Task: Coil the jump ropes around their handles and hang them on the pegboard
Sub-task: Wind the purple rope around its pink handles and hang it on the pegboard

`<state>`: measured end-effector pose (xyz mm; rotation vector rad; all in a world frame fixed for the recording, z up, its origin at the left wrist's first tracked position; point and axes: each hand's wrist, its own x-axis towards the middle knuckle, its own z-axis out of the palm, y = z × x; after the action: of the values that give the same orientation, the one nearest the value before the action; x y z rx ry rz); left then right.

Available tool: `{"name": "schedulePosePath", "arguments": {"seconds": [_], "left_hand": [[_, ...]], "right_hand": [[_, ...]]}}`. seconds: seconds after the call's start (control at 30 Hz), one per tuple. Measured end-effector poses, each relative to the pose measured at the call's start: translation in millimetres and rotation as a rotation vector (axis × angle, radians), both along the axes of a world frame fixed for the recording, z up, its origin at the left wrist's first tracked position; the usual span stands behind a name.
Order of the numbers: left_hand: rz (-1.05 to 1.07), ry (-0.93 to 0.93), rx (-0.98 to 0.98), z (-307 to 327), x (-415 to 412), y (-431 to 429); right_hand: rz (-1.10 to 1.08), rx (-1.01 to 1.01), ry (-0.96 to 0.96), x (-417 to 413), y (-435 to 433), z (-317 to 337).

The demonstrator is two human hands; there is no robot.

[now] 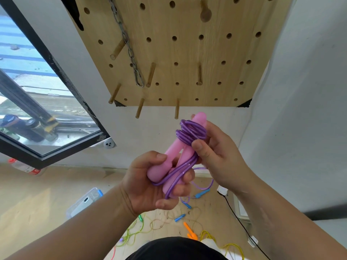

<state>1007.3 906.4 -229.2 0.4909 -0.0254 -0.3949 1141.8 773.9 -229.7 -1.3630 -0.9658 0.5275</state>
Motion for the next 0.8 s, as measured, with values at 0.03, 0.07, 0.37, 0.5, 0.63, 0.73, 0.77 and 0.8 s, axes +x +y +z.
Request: {"name": "schedulePosePath", "arguments": {"seconds": [0.03,0.07,0.37,0.5,0.63,0.73,0.77,0.8], "left_hand": [[-0.018,0.001,-0.028,-2.8,0.6,-1.6],[-0.025,0.012,-0.046,-6.8,1.2,-1.3],[0.601,0.516,0.803,0.9,5.8,-5.1],[0.516,0.216,1.874,6.4,3.1,-13.0],[0.487,0.110,2.232,-0.6,9.4,-11.3],[0.578,0.143,2.125,1.8,11.7,-4.7],[0.593,0.135,2.117,3.6,11.9,-2.8],[0.604,0.126,2.108,5.7,12.0,-0.2]], "right_hand": [[0.042,0.027,0.033,0.3,-0.5,1.7],[0.051,0.034,0.023,0.2,-0.6,2.8],[-0.340,-0.183,0.027,-1.0,8.0,-17.7],[-0.444,-0.220,0.086,-3.1,14.7,-18.4],[-0.454,-0.280,0.081,-4.8,17.3,-10.6],[-0.442,-0.281,0.095,-5.8,15.8,-3.9],[-0.439,-0.283,0.110,-6.5,15.7,-2.3],[-0.433,-0.287,0.133,-7.2,15.9,-0.9]]}}
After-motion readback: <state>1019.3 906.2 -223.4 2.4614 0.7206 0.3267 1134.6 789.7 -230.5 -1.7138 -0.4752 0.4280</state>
